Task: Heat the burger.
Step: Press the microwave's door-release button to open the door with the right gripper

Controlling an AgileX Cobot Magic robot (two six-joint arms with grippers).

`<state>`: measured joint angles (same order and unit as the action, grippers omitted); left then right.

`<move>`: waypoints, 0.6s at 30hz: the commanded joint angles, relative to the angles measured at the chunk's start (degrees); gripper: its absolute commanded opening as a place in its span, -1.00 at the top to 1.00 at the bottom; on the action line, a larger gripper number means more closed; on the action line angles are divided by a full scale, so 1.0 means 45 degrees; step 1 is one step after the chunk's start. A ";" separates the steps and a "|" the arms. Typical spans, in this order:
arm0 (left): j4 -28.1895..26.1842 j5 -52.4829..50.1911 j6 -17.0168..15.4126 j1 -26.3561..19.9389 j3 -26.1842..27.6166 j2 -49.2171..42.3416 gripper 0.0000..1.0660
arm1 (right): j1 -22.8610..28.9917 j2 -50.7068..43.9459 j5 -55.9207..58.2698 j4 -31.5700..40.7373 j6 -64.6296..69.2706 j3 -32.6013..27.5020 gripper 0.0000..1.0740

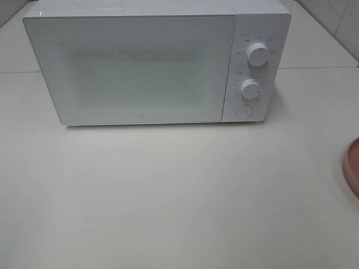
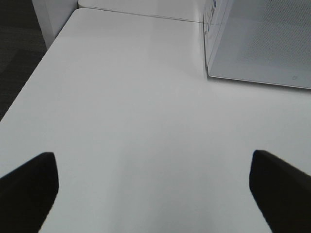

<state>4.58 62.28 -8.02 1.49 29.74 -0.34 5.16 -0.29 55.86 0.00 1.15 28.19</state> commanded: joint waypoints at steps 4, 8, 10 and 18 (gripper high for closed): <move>-0.0038 -0.0166 -0.0025 -0.0051 -0.0025 -0.0140 -0.87 | -0.0064 -0.0357 -0.0216 0.0000 -0.0089 -0.0013 -0.41; -0.0038 -0.0166 -0.0025 -0.0051 -0.0025 -0.0140 -0.87 | -0.0064 -0.0357 -0.0216 0.0000 -0.0089 -0.0013 -0.41; -0.0038 -0.0166 -0.0025 -0.0051 -0.0025 -0.0140 -0.87 | -0.0064 -0.0357 -0.0216 0.0000 -0.0089 -0.0013 -0.41; -0.0038 -0.0166 -0.0025 -0.0051 -0.0025 -0.0140 -0.87 | -0.0064 -0.0344 -0.0420 0.0000 -0.0076 0.0115 -0.41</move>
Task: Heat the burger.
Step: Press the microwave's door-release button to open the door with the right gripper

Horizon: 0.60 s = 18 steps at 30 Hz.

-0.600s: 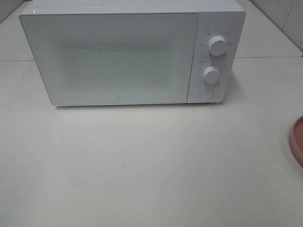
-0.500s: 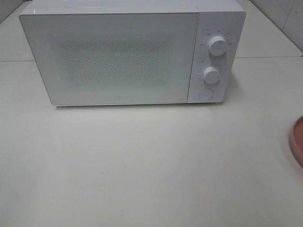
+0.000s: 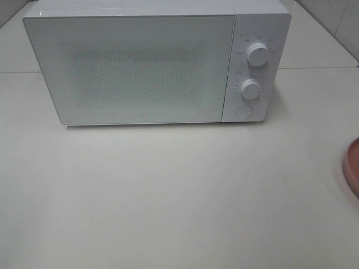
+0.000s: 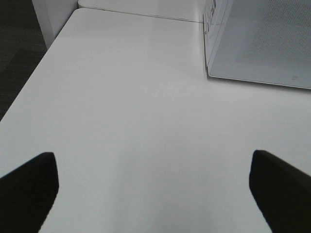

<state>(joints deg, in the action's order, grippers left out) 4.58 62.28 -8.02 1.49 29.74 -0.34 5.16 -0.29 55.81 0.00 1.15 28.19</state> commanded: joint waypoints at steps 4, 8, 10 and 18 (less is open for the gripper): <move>-0.0038 -0.0166 -0.0025 -0.0051 -0.0025 -0.0140 -0.87 | -0.0064 -0.0191 -0.0662 0.0000 -0.0076 0.0293 -0.41; -0.0038 -0.0166 -0.0025 -0.0051 -0.0025 -0.0140 -0.87 | -0.0064 0.0751 -0.1681 0.0000 -0.0076 0.0382 -0.41; -0.0038 -0.0166 -0.0025 -0.0051 -0.0025 -0.0140 -0.87 | -0.0064 0.1184 -0.2292 0.0000 -0.0076 0.0382 -0.41; -0.0038 -0.0166 -0.0025 -0.0051 -0.0025 -0.0140 -0.87 | -0.0064 0.2941 -0.4686 -0.0102 -0.0089 0.0344 -0.41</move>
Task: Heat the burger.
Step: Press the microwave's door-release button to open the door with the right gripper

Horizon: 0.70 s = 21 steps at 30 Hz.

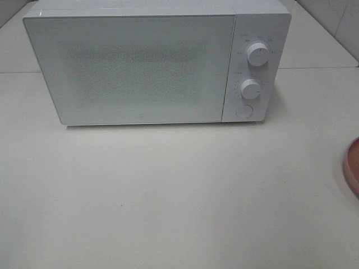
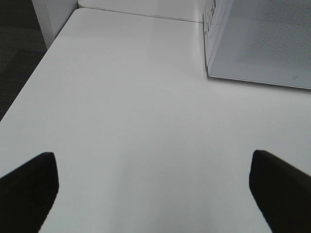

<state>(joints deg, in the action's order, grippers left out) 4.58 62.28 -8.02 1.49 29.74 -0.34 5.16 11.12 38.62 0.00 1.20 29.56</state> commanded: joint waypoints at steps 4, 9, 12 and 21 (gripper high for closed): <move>-0.0038 -0.0166 -0.0025 -0.0051 -0.0025 -0.0140 -0.87 | -0.0064 0.0866 -0.1375 -0.0255 -0.0102 0.0038 -0.41; -0.0038 -0.0166 -0.0025 -0.0051 -0.0025 -0.0140 -0.87 | -0.0064 0.1630 -0.2394 -0.0433 -0.0102 -0.0025 -0.41; -0.0038 -0.0166 -0.0025 -0.0051 -0.0025 -0.0140 -0.87 | -0.0064 0.2139 -0.3005 -0.0433 -0.0102 -0.0025 -0.41; -0.0038 -0.0166 -0.0025 -0.0051 -0.0025 -0.0140 -0.87 | -0.0064 0.3807 -0.4813 -0.0433 -0.0102 -0.0025 -0.41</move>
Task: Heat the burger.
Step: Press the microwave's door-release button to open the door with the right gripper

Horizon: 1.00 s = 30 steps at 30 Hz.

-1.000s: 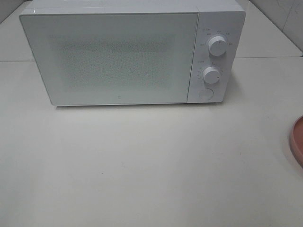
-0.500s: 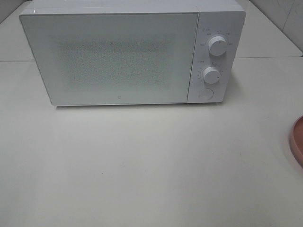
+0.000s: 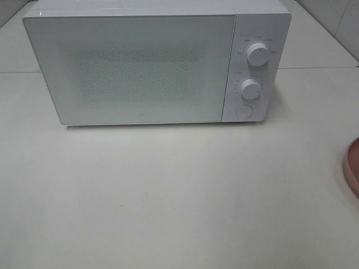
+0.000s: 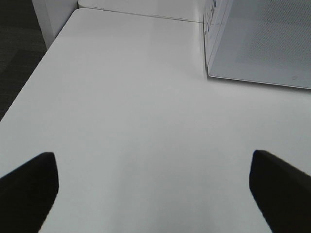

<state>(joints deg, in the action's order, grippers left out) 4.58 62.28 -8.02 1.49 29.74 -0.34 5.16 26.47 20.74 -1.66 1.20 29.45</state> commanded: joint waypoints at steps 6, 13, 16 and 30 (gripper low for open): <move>-0.0038 -0.0166 -0.0025 -0.0051 -0.0025 -0.0140 -0.87 | -0.0064 0.1579 -0.2266 -0.0076 -0.0089 -0.0013 -0.41; -0.0038 -0.0166 -0.0025 -0.0051 -0.0025 -0.0140 -0.87 | -0.0064 0.3209 -0.4940 -0.0153 -0.0089 -0.0700 -0.41; -0.0038 -0.0166 -0.0025 -0.0051 -0.0025 -0.0140 -0.87 | -0.0064 0.3731 -0.6099 -0.0153 -0.0025 -0.1210 -0.41; -0.0038 -0.0166 -0.0025 -0.0051 -0.0025 -0.0140 -0.87 | -0.0051 0.6188 -0.8556 -0.0153 0.3425 -0.2432 0.25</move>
<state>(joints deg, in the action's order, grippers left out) 4.58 62.28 -8.02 1.49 29.74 -0.34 5.16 52.94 -16.16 -2.06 10.77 19.02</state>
